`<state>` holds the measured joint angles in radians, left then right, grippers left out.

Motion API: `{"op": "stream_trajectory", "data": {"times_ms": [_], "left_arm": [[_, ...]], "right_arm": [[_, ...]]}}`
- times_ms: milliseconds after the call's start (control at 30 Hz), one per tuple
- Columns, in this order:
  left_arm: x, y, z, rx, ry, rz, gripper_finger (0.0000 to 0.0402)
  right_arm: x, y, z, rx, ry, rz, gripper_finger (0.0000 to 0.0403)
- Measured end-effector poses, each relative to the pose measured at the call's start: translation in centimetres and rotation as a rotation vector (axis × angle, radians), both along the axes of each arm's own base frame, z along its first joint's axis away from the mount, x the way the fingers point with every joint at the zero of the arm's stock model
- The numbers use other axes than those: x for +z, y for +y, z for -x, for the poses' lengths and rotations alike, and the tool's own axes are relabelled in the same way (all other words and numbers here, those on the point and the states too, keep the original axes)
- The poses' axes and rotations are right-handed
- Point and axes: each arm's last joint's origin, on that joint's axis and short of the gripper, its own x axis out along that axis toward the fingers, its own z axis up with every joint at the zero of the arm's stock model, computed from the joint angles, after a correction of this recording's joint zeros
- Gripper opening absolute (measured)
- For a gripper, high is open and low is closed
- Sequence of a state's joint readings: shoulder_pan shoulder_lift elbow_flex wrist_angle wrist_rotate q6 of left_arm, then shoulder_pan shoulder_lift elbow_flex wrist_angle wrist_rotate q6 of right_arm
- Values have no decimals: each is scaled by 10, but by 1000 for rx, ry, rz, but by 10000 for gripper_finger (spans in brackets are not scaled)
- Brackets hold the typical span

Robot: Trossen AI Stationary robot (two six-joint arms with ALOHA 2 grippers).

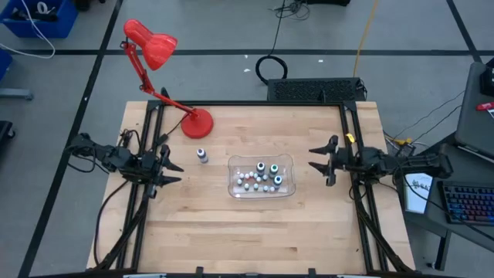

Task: Pick & Place food coloring
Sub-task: Put the large purple food coloring bottle into the transparent bin

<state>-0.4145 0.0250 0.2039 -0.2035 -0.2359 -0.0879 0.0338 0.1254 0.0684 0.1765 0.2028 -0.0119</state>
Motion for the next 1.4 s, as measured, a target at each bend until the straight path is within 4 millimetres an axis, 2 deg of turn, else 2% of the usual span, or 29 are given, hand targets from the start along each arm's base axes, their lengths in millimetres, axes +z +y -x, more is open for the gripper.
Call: {"op": "stream_trajectory", "data": {"times_ms": [233,467,633,800,1000,1100,1200,1300,1400], "left_arm": [[0,0,0,0,-1,-8,145],[1,0,0,-1,-13,-37,145],[1,0,0,-1,-8,-11,145],[-3,-1,-2,2,47,61,145],[-9,-3,-7,17,125,29,145],[-13,-3,-11,52,166,17,145],[-11,-4,-16,113,161,95,145],[-3,1,-20,281,153,208,145],[10,9,-19,461,311,297,145]], "right_arm": [[-3,1,4,47,27,47,210],[-2,1,4,52,-1,-101,210],[-3,1,4,53,-5,-126,210],[-3,1,4,53,-5,-126,210],[-3,1,4,53,-5,-126,210],[-3,1,4,53,-5,-127,210],[-3,1,4,53,-4,-126,210],[-3,1,4,53,-5,-127,210],[-3,1,4,53,-5,-127,210]]}}
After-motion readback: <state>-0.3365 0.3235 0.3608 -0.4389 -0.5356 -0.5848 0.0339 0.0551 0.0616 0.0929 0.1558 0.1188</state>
